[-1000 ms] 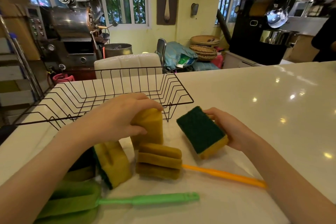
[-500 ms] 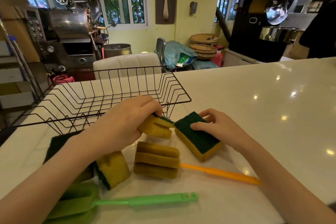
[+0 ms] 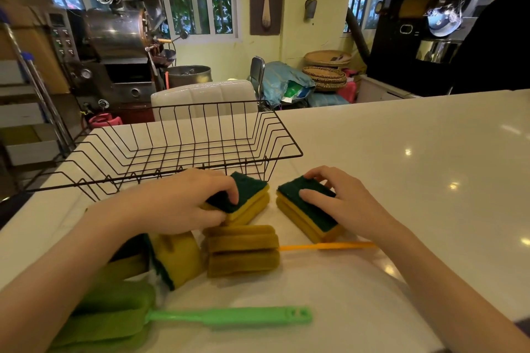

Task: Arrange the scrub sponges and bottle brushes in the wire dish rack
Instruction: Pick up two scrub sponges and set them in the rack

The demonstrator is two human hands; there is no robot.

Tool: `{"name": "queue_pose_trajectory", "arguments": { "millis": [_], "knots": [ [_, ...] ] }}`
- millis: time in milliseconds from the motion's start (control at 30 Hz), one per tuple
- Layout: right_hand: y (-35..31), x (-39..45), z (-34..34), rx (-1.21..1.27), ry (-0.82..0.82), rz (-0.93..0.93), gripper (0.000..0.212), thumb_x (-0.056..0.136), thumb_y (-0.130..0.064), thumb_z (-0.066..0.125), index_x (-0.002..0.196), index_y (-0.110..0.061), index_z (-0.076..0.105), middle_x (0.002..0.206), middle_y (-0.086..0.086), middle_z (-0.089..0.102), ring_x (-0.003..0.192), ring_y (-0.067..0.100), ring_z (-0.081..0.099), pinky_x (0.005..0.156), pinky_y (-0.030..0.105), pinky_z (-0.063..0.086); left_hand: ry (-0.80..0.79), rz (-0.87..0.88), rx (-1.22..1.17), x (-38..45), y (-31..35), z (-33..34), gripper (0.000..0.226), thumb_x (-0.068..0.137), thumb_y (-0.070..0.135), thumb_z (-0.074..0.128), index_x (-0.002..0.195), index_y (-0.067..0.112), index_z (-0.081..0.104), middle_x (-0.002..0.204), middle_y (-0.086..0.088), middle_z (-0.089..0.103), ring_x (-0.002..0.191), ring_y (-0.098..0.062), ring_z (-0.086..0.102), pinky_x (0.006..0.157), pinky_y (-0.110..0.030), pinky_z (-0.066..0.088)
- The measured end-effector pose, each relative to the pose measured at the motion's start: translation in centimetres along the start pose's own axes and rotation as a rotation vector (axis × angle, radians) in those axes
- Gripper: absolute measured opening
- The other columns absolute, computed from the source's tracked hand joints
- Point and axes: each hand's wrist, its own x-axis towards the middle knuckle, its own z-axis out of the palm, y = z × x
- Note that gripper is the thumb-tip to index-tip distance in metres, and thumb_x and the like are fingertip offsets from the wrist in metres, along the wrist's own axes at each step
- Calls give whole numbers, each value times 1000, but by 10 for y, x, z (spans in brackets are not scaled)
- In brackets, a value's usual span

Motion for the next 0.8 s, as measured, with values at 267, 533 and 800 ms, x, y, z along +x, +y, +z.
{"name": "queue_pose_trajectory", "arguments": {
  "millis": [267,533,800],
  "knots": [
    [-3,-1,2,-175,-39,-8,57,74,-54,60,123,-30,43,121,-5,52,102,11,50,80,28,50,57,-96,-39,17,-2,7,34,80,50,51,107,29,49,111,7,50,94,-10,47,81,-26,41],
    [-14,3,-5,-324,-55,13,61,67,-56,66,119,-30,47,116,-4,62,94,14,56,76,30,53,19,-263,-43,28,9,4,59,72,51,63,122,26,44,100,4,46,89,-14,47,73,-26,41],
    [-15,4,-25,-127,-54,-34,35,63,-40,74,91,-34,54,105,-8,57,89,14,55,77,36,53,61,-201,-129,22,11,-16,42,67,40,72,105,32,56,106,2,55,95,-14,53,78,-24,46]
  ]
}}
